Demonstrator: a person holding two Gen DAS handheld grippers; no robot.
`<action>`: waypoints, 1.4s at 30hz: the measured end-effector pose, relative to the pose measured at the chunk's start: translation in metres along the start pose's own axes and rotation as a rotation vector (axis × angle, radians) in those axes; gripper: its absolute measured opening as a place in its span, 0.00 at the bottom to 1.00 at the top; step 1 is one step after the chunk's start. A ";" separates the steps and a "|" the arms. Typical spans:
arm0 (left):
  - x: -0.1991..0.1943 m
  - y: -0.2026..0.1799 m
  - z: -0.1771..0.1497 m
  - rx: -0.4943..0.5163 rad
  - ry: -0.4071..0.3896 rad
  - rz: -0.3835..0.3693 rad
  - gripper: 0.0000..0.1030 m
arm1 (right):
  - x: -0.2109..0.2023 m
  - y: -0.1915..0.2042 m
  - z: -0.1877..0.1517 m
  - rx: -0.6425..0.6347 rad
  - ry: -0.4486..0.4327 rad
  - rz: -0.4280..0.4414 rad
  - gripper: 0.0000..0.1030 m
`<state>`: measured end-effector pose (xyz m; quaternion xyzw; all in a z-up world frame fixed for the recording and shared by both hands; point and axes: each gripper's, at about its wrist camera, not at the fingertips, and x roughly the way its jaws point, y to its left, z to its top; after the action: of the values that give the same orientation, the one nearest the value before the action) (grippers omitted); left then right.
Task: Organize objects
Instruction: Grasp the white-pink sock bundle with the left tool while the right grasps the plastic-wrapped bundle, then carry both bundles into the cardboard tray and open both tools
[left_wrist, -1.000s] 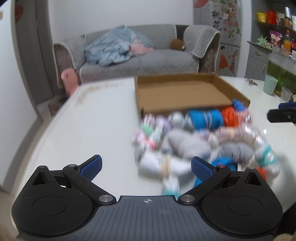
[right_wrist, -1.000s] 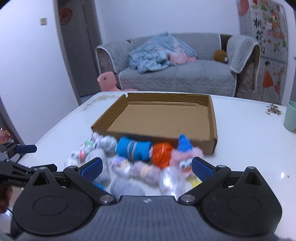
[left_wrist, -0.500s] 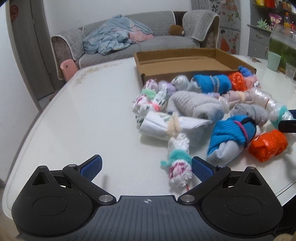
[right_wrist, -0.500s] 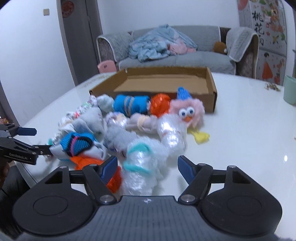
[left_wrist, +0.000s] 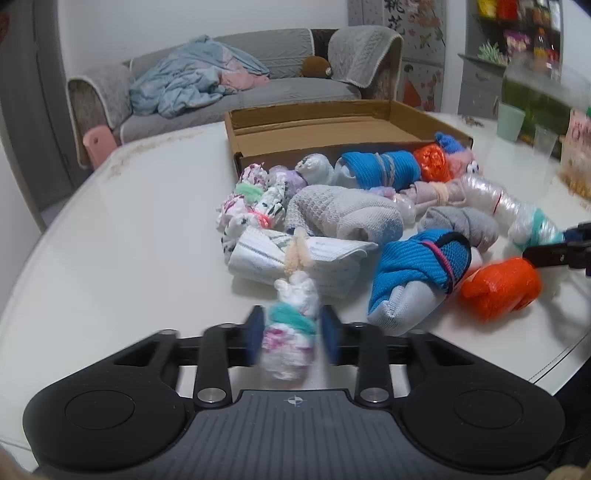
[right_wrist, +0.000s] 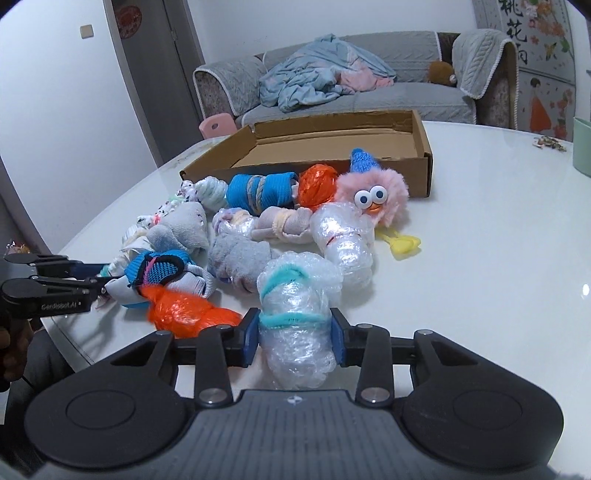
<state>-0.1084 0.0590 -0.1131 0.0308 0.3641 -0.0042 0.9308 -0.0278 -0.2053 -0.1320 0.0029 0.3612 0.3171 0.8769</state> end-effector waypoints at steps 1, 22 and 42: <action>-0.001 0.002 -0.001 -0.012 0.000 0.000 0.31 | -0.002 0.000 0.000 -0.001 -0.004 0.000 0.34; -0.021 0.043 0.194 0.019 -0.192 0.018 0.29 | -0.032 0.005 0.178 -0.187 -0.229 0.040 0.34; 0.229 0.035 0.235 0.083 0.014 -0.006 0.30 | 0.253 0.009 0.247 -0.117 0.116 -0.034 0.34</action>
<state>0.2202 0.0832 -0.0938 0.0681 0.3703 -0.0220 0.9262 0.2603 -0.0013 -0.1072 -0.0728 0.3924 0.3223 0.8584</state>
